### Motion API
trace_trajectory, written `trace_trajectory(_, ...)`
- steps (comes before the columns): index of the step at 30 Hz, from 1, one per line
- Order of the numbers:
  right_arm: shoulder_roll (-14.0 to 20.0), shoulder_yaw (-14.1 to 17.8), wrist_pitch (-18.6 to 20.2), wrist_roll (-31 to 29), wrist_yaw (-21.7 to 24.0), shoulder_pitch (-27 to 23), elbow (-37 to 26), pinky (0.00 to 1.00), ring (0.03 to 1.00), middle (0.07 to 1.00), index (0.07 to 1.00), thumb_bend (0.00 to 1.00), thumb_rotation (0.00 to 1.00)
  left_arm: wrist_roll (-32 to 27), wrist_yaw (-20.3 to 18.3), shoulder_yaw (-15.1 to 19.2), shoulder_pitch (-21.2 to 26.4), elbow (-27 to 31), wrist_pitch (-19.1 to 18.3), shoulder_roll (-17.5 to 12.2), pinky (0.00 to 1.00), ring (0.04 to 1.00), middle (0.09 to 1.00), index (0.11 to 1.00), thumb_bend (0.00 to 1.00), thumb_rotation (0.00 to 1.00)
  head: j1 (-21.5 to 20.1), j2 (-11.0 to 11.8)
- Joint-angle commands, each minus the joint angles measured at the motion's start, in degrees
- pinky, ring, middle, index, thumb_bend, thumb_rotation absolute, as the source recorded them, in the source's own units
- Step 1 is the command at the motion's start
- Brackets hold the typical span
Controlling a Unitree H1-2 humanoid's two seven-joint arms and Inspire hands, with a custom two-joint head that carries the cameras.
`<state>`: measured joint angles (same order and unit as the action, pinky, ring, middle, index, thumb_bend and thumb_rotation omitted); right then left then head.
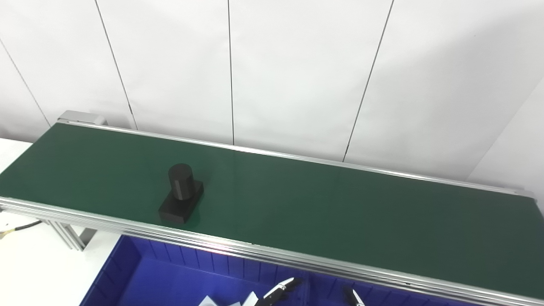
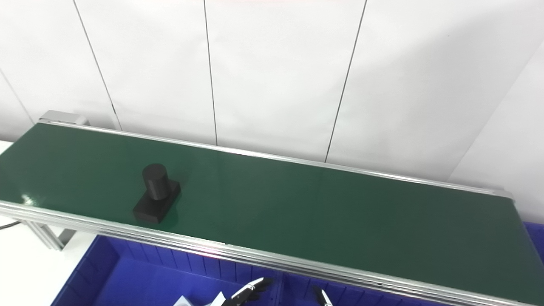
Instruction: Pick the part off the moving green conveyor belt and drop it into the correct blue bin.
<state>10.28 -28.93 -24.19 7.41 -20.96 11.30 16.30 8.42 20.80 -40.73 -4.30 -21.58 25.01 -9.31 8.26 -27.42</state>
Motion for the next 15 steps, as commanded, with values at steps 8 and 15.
trace_trajectory(8, 0.18, 0.11, -2.73, -0.61, 0.09, -0.71, -0.54, 0.94, 0.945, 0.937, 0.918, 0.94, 1.0, 0.64, 2.54, -1.43, 1.96, 0.09, 1.92, -0.26, 0.87, 0.897, 0.908, 0.875, 0.87, 0.92, -0.52, -0.04)
trace_trajectory(15, 1.13, 1.56, -2.73, -2.79, 2.75, 0.95, -7.55, 0.94, 0.944, 0.937, 0.934, 0.98, 1.0, 0.5, 2.52, -1.89, 2.63, -0.84, 1.92, 0.27, 0.87, 0.898, 0.907, 0.879, 0.87, 0.92, -1.53, -0.11)
